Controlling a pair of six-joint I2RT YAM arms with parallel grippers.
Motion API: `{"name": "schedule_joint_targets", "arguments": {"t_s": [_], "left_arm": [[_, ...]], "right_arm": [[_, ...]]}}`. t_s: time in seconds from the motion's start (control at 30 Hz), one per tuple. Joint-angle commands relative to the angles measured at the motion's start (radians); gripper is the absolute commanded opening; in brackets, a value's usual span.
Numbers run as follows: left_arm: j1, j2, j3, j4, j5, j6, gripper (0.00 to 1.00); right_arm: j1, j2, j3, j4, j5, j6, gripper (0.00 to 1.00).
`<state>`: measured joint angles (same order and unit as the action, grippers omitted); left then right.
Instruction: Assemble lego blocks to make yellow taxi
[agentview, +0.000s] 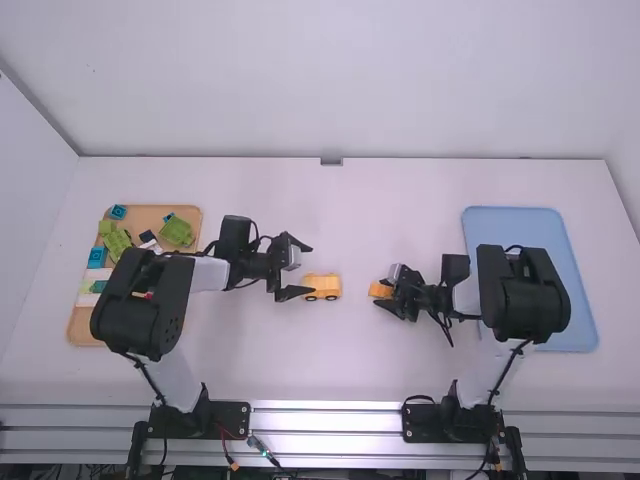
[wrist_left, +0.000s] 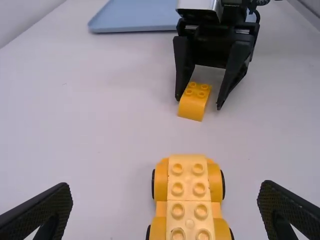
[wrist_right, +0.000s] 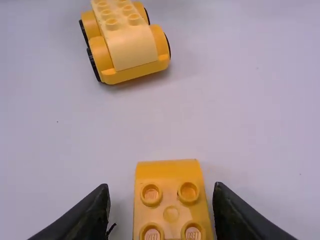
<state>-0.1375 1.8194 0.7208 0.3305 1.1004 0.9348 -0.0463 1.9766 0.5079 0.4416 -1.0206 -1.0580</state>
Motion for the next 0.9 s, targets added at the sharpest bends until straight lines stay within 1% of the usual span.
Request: {"name": "schedule_joint_targets", "arguments": {"t_s": [0.0, 0.1, 0.2, 0.27, 0.4, 0.5, 0.57, 0.73, 0.83, 0.87], "left_arm": [[-0.009, 0.002, -0.002, -0.001, 0.036, -0.004, 0.99], [-0.012, 0.002, -0.002, -0.001, 0.033, -0.004, 0.99], [-0.013, 0.002, -0.002, 0.004, 0.033, -0.004, 0.99], [-0.013, 0.002, -0.002, 0.004, 0.033, -0.003, 0.99], [-0.013, 0.002, -0.002, 0.003, 0.033, -0.004, 0.99], [-0.013, 0.002, -0.002, 0.003, 0.035, -0.004, 0.99], [-0.013, 0.002, -0.002, 0.003, 0.035, -0.004, 0.99], [-0.013, 0.002, -0.002, 0.003, 0.036, -0.004, 0.99], [-0.013, 0.002, -0.002, 0.003, 0.037, -0.004, 0.99], [-0.013, 0.002, -0.002, 0.003, 0.036, -0.004, 0.99]], "right_arm": [[-0.014, 0.013, 0.002, -0.005, 0.014, -0.001, 0.53], [-0.043, 0.013, 0.003, -0.022, -0.005, -0.010, 0.53], [-0.069, 0.013, 0.002, -0.051, -0.034, -0.050, 0.51], [-0.073, 0.013, 0.002, -0.055, -0.034, -0.050, 0.50], [-0.053, 0.013, 0.003, -0.054, -0.061, -0.076, 0.50], [-0.037, 0.013, 0.003, -0.045, -0.050, -0.065, 0.49], [-0.031, 0.013, 0.005, -0.047, -0.040, -0.065, 0.45], [-0.047, 0.013, 0.003, -0.050, -0.041, -0.066, 0.39], [-0.043, 0.013, 0.003, -0.054, -0.031, -0.068, 0.36], [-0.037, 0.013, 0.003, -0.053, -0.017, -0.061, 0.33]]}}
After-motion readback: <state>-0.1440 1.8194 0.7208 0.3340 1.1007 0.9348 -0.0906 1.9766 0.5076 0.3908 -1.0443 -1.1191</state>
